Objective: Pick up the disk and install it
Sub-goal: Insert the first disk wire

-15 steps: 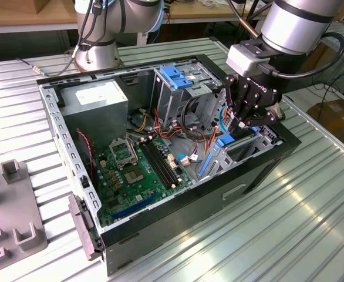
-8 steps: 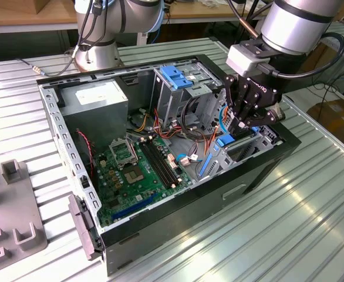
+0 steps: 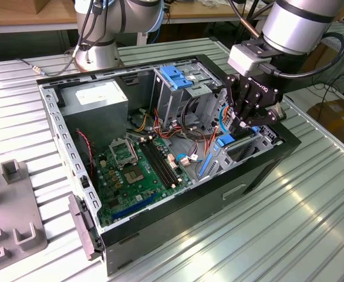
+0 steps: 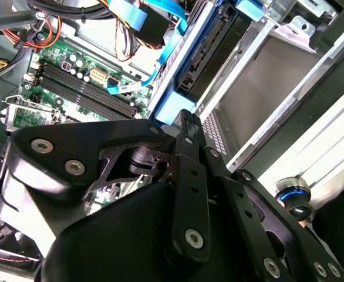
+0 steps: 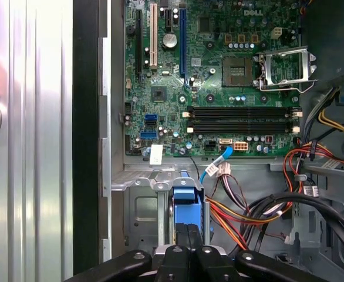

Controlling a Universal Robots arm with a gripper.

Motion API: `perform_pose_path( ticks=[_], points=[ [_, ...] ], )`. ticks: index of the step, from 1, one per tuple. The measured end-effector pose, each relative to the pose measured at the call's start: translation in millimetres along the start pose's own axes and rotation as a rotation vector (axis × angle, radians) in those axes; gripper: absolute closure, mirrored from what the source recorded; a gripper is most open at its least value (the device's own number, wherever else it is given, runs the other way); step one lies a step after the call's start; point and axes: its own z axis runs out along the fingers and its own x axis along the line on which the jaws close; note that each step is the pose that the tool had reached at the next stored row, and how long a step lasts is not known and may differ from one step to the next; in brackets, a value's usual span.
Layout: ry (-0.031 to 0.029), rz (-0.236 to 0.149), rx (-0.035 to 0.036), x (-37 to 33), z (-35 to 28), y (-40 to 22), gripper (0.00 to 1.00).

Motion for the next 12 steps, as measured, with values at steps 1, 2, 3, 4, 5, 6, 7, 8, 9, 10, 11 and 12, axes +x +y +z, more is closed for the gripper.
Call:
perform_pose_path(
  ticks=[1, 2, 3, 4, 5, 6, 7, 8, 9, 10, 11, 12],
  points=[
    [0.0000, 0.000, 0.0000, 0.0, 0.0, -1.4, 0.90],
    [0.0000, 0.000, 0.0000, 0.0, 0.0, -2.1, 0.90],
    [0.0001, 0.000, 0.0000, 0.0, -0.1, -2.7, 0.90],
    [0.0001, 0.000, 0.0000, 0.0, -0.1, -3.4, 0.90],
    [0.0001, 0.000, 0.0000, 0.0, -0.1, -3.8, 0.90],
    [0.0000, 0.000, 0.0000, 0.0, 0.0, -4.2, 0.90],
    [0.0001, 0.000, 0.0000, 0.0, -0.1, -4.5, 0.90],
    [0.0001, 0.000, 0.0000, 0.0, -0.1, -4.9, 0.90],
    [0.0000, 0.000, 0.0000, 0.0, 0.0, -5.3, 0.90],
    [0.0001, 0.000, 0.0000, -0.1, 0.0, -5.8, 0.90],
    [0.0001, 0.000, 0.0000, -0.1, 0.0, -6.0, 0.90],
    [0.0001, 0.000, 0.0000, -0.1, 0.0, -6.4, 0.90]
  ],
)
